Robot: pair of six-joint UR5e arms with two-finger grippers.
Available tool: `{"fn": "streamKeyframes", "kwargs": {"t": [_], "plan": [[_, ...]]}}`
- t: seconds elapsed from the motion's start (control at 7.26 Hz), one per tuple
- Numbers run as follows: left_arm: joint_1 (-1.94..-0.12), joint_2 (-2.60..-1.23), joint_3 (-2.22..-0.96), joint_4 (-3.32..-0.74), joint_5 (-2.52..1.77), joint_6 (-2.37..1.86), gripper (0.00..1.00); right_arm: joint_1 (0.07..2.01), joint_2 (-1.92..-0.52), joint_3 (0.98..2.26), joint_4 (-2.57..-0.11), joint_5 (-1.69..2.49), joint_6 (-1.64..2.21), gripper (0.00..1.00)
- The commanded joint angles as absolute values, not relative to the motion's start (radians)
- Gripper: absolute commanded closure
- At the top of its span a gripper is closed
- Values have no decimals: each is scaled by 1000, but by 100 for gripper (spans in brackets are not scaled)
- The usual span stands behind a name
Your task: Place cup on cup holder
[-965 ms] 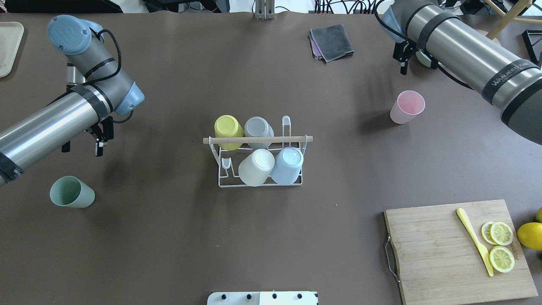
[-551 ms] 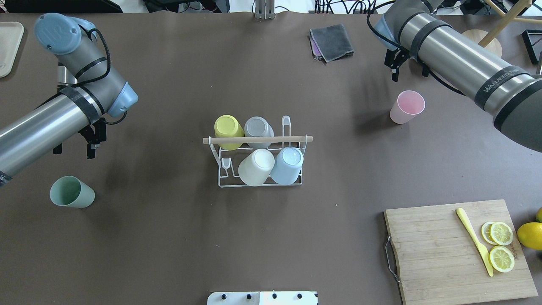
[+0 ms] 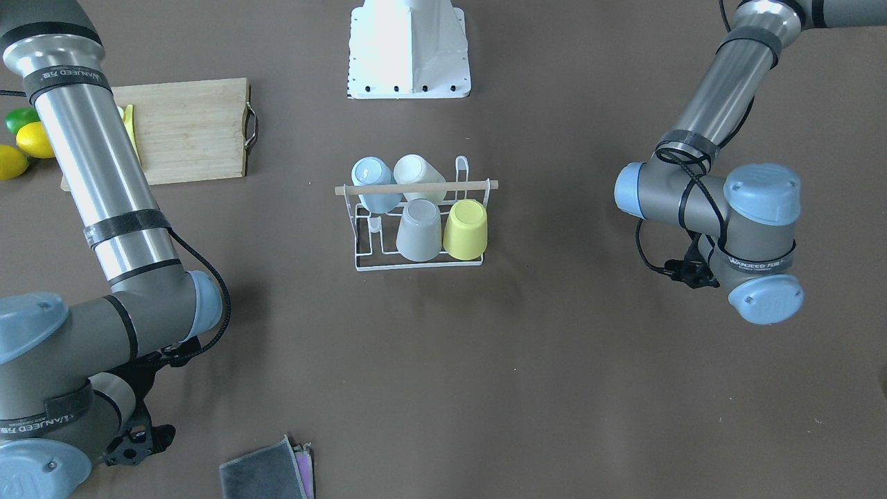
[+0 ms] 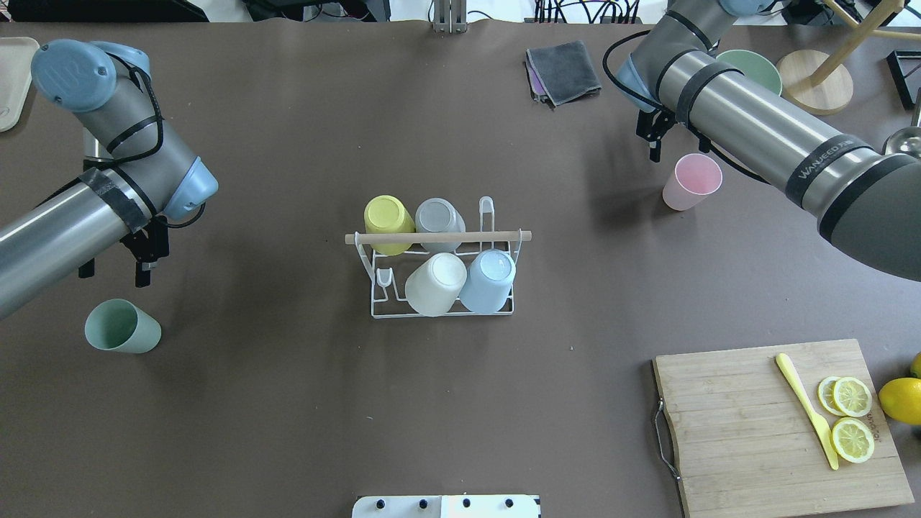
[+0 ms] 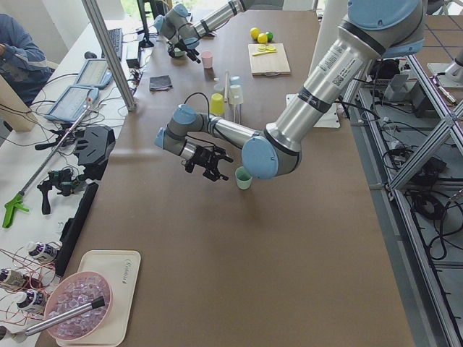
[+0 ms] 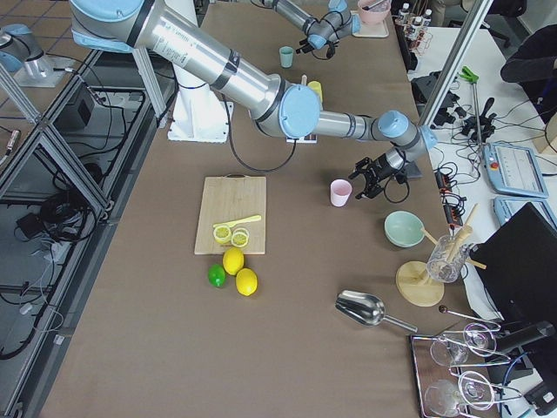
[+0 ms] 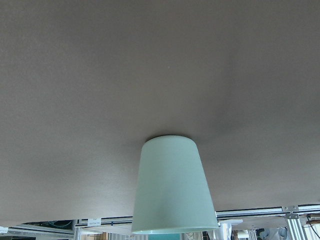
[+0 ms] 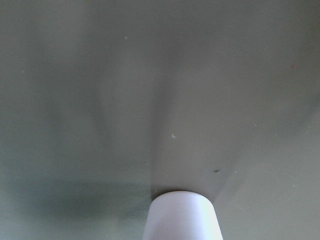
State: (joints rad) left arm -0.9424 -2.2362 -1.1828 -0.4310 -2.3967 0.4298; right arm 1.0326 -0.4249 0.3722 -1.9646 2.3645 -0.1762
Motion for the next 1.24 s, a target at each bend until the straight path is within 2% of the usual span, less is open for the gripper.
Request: {"fn": "streamKeyframes", "kwargs": {"t": [0.0,0.41,1.1], "plan": [[-936,-2209,-1268,-431,-2402,428,3,1029,-426,348,-1967,2332,-237,0],[-870,-2171,-1333,-442,-2376,394,3,1020,-425,339,-1968,2338,-239,0],[-844,-2193,-1292,-421,-2253,396,3,1000,-425,333,-1968,2341,-256,0]]}}
